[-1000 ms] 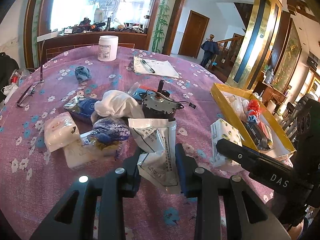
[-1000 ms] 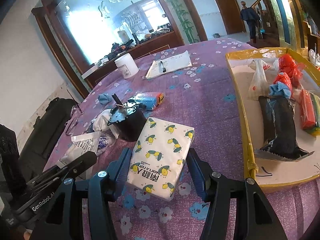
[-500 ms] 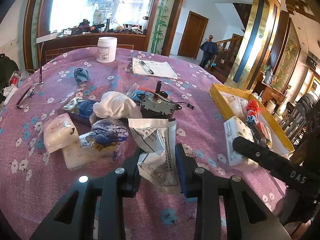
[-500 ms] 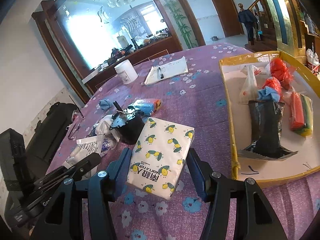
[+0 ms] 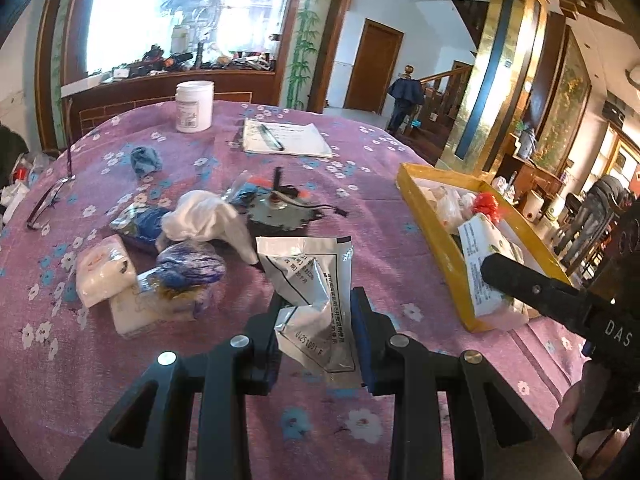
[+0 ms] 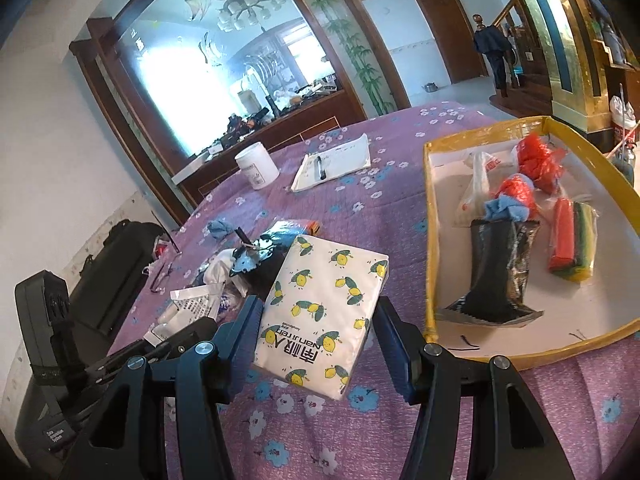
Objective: Organize soft objects
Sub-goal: 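Carry the tissue pack and white packet toward the yellow box, then lower both held items into the box and open both tools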
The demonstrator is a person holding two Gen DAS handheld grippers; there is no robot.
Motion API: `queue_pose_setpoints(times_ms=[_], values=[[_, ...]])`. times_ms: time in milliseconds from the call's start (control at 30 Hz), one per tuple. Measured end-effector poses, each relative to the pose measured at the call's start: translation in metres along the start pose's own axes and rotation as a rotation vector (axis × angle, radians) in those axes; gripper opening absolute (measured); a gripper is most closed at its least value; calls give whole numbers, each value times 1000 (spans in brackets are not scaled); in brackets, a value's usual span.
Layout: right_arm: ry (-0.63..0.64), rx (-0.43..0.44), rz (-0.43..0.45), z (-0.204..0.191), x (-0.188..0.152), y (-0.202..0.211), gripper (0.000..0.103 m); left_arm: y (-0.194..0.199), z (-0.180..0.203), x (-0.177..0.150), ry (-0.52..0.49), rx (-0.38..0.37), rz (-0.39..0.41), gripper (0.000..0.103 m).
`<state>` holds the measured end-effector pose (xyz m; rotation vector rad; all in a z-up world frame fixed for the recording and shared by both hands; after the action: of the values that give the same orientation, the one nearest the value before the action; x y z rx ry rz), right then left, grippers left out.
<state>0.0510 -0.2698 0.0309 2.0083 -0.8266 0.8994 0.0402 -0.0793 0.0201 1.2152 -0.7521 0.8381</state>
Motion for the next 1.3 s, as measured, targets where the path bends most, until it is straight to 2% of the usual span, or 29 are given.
queue_pose_setpoints(times_ms=[267,533,667,933,1100,1300], values=[[-57,-3,47,28,13,21,61,-4,39,5,-48,-42,-11,30],[-150,-45,109,80,29,45,61,-14,89,16,-88,-101,-22,30],[-183,-102,153,110,39,56,61,-26,120,20,-111,-139,-29,30],[-206,-249,193,168,55,58,62,-69,191,14,-126,-263,-108,31],[-186,-272,207,177,60,52,62,-98,227,2,-158,-318,-153,31],[-146,-303,208,178,60,44,63,-111,234,-11,-181,-363,-161,31]])
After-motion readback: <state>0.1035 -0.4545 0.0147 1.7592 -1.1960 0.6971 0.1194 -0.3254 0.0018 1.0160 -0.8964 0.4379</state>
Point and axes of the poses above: each gripper's, at about its wrist camera, not at the fingertips, and y roughly against the way its jaws point, z to its right, x to its top, the point moved 6 cm from there along -y, roughly the way its jaws point, and after that the axes turned 10 degrees about z, right-handed, at the moved point
